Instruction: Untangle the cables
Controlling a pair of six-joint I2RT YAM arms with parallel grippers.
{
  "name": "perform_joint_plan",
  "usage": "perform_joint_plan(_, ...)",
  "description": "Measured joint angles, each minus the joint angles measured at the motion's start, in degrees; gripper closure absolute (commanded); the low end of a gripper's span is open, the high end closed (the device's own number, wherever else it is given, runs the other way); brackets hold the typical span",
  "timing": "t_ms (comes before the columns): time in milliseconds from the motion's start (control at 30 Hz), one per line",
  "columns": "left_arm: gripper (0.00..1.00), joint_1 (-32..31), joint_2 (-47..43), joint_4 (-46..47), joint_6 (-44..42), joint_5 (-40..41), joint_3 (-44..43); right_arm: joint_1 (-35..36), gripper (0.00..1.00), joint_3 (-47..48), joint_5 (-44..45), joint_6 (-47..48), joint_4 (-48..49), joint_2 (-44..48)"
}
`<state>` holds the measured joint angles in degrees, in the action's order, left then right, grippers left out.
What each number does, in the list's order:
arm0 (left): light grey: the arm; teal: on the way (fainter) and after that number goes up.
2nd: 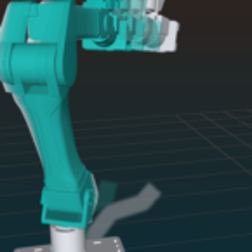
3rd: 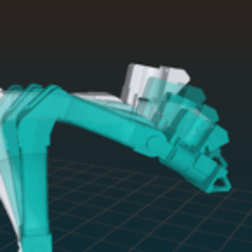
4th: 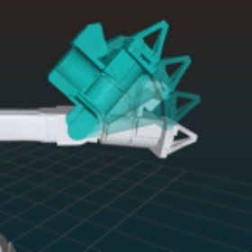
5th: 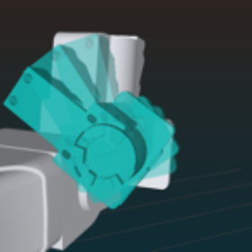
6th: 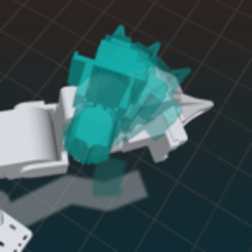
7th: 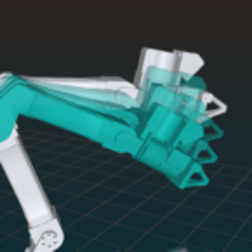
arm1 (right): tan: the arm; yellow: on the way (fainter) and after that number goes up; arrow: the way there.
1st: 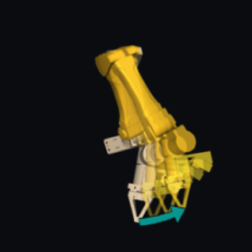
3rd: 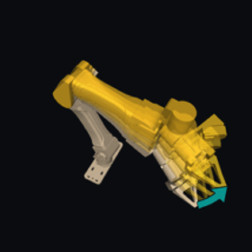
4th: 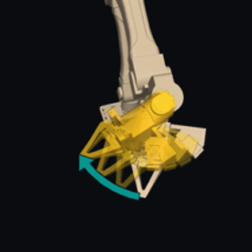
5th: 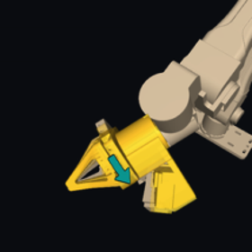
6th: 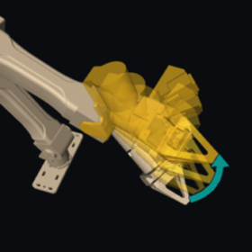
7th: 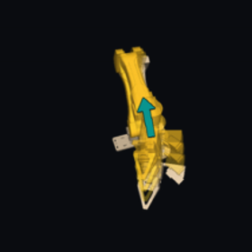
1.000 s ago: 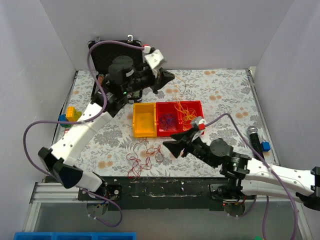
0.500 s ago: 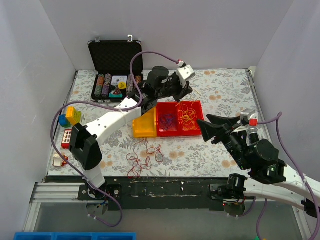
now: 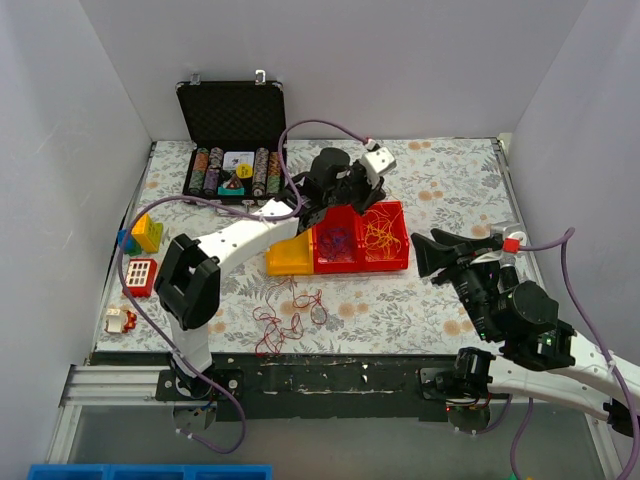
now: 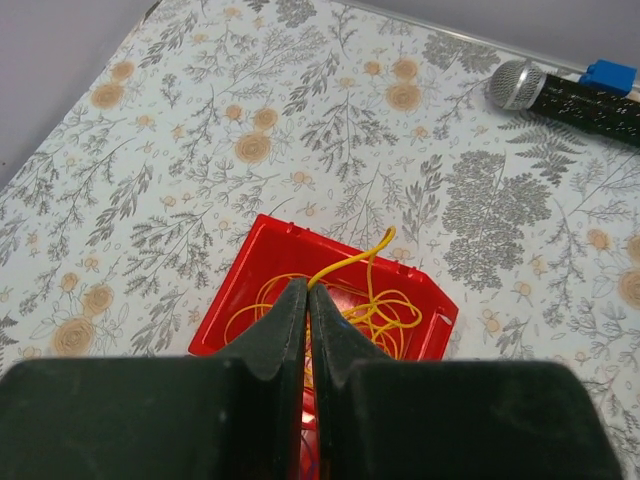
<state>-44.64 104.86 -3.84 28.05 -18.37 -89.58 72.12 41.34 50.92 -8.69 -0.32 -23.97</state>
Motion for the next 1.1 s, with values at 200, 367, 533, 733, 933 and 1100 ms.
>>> perform_joint_plan(200, 1.00, -0.70, 6.10, 1.07, -3.76, 3.43, -0.31, 0.00, 0.45, 0.00, 2.47, 0.15, -0.11, -0.74)
perform_joint_plan(367, 1.00, -1.49, 11.98, -1.18, -8.74, 9.09, -0.68, 0.00, 0.46, 0.00, 3.56, 0.04, -0.35, -1.36)
perform_joint_plan(533, 0.95, -2.32, 13.66, -3.93, -11.98, 13.27, -0.79, 0.00, 0.46, -0.44, 4.96, -0.24, -0.55, -2.08)
perform_joint_plan(733, 0.51, -3.21, 13.81, -7.17, -11.67, 14.84, -4.11, 0.00, 0.46, -0.76, 6.03, -1.55, -3.04, -5.01)
perform_joint_plan(933, 0.36, -3.37, 10.95, -9.73, -10.64, 16.46, -3.65, 0.00, 0.47, -0.76, 6.19, -2.93, -4.24, -6.29)
perform_joint_plan(1100, 0.29, -3.34, 2.99, -12.50, -10.27, 18.64, -0.20, 0.00, 0.47, -0.76, 6.14, -3.17, -4.26, -7.58)
